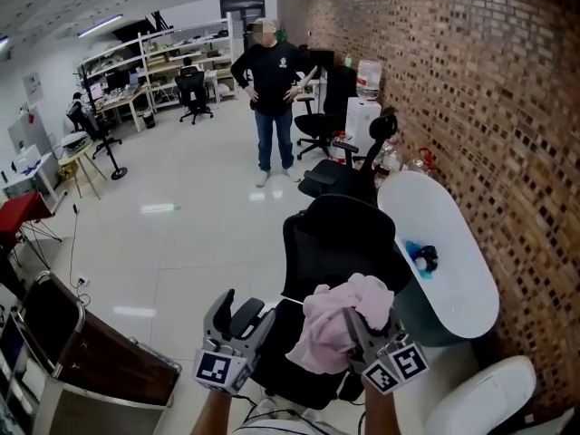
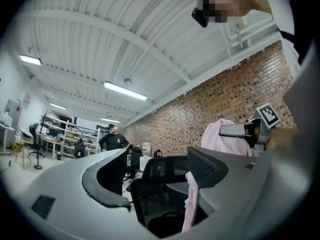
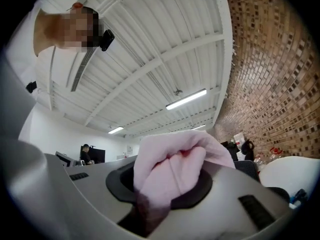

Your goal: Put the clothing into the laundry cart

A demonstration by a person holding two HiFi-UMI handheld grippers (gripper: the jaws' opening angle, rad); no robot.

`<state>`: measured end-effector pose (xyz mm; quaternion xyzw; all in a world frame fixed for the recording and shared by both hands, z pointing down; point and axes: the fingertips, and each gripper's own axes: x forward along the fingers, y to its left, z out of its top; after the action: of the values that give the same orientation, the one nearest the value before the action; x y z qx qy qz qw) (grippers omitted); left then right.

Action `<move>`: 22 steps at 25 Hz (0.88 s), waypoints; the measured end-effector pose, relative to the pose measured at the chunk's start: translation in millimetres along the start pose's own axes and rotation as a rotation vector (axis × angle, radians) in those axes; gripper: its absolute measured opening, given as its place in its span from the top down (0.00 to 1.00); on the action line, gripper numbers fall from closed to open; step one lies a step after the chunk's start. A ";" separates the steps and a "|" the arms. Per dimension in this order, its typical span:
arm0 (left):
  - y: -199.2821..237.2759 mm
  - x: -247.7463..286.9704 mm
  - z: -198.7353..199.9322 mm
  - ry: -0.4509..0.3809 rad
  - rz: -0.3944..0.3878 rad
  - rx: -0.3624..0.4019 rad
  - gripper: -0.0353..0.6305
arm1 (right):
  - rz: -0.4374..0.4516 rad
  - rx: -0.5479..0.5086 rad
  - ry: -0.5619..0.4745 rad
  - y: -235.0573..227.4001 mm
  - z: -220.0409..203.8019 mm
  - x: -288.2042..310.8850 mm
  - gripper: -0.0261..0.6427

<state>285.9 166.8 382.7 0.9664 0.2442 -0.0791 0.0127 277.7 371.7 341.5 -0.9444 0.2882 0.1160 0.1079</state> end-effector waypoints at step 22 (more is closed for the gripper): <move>146.3 -245.6 63.3 -0.019 0.560 0.146 0.40 | 0.617 0.206 0.035 266.6 -49.6 120.8 0.77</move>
<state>132.7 -81.5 357.3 0.9938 -0.0384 -0.0987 -0.0331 231.1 79.4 318.1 -0.7984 0.5730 0.0972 0.1575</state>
